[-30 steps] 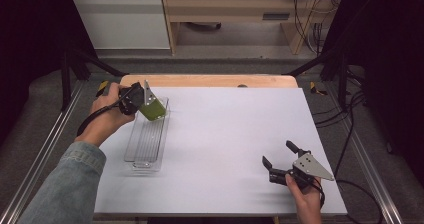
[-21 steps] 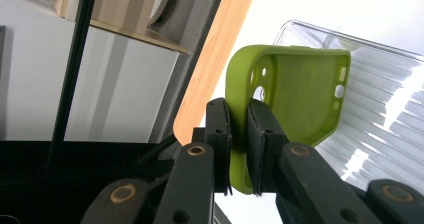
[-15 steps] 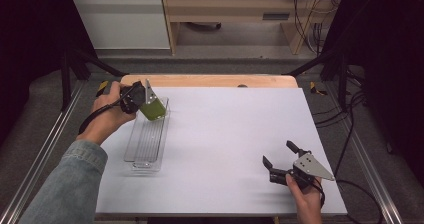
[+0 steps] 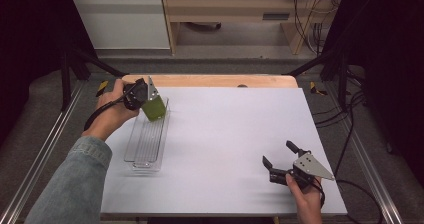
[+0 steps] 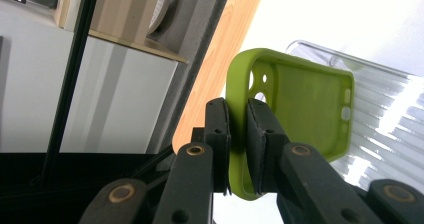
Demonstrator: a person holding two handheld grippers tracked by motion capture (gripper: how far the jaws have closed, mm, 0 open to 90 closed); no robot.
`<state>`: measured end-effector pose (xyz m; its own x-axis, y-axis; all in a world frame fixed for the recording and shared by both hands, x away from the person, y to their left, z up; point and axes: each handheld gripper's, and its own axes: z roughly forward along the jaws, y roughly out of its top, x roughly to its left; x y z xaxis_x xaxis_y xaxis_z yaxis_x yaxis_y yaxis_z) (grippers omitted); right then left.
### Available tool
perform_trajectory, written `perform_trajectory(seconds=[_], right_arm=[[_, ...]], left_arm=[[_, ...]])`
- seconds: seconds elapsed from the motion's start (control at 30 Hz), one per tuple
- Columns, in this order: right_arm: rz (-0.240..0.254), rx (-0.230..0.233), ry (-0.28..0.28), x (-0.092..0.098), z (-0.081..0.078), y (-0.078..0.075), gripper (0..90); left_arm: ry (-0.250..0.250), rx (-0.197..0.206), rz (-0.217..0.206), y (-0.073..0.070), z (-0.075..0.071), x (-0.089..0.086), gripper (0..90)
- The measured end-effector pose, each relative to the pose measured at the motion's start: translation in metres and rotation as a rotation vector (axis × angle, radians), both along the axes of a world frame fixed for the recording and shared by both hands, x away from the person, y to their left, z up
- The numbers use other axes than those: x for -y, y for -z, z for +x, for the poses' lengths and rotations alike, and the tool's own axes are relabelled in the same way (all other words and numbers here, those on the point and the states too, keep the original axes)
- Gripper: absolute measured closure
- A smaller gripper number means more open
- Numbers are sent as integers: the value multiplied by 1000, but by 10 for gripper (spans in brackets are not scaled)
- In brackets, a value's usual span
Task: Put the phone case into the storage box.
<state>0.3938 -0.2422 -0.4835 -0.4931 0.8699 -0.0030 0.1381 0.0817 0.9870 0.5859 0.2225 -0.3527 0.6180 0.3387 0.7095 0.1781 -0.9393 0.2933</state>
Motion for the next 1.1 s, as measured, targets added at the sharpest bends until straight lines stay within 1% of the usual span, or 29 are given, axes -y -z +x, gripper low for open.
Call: perform_trajectory(seconds=[0.1,0.13,0.23,0.27,0.33,0.37,0.5,0.67,0.7,0.87,0.97,1.03,1.1], right_arm=[[0,-1,1,0,0,0,36],[0,-1,0,0,0,0,36],[0,-3,1,0,0,0,36],[1,-4,1,0,0,0,36],[-1,-4,0,0,0,0,36],[0,-4,-1,0,0,0,36],[1,-5,0,0,0,0,36],[-3,-7,1,0,0,1,36],[-2,-9,0,0,0,1,36],[-3,-12,-5,-1,1,1,37],[-5,-14,-5,-1,1,1,37],[-6,-16,-4,0,1,1,37],[-4,-19,-4,0,1,1,37]], left_arm=[[6,1,1,0,2,1,799],[7,4,-7,1,2,1,799],[18,6,7,1,3,3,800],[32,12,9,2,2,4,801],[43,17,14,2,3,5,804],[45,17,21,2,3,5,804],[45,20,15,3,6,8,804],[61,28,37,4,9,11,804],[62,30,41,4,10,11,804],[59,39,35,5,14,11,803],[60,38,33,6,16,9,803],[60,38,25,6,17,8,803],[58,38,33,6,18,8,803]])
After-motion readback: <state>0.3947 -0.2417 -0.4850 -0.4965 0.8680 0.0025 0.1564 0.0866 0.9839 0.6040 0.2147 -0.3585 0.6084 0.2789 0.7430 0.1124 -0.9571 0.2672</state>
